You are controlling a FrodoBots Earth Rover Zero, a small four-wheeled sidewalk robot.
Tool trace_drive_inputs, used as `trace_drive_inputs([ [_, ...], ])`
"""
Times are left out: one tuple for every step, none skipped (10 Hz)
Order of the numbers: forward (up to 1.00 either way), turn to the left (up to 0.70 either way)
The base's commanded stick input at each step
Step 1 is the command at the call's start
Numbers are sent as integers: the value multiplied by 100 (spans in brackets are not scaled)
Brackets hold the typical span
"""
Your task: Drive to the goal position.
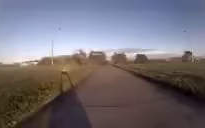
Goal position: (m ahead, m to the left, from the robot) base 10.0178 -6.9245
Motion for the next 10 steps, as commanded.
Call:
trace_drive_inputs([
  [70,0],
  [70,0],
  [70,0],
  [70,0],
  [70,0],
  [70,0],
  [70,0],
  [70,0],
  [70,0],
  [70,0],
])
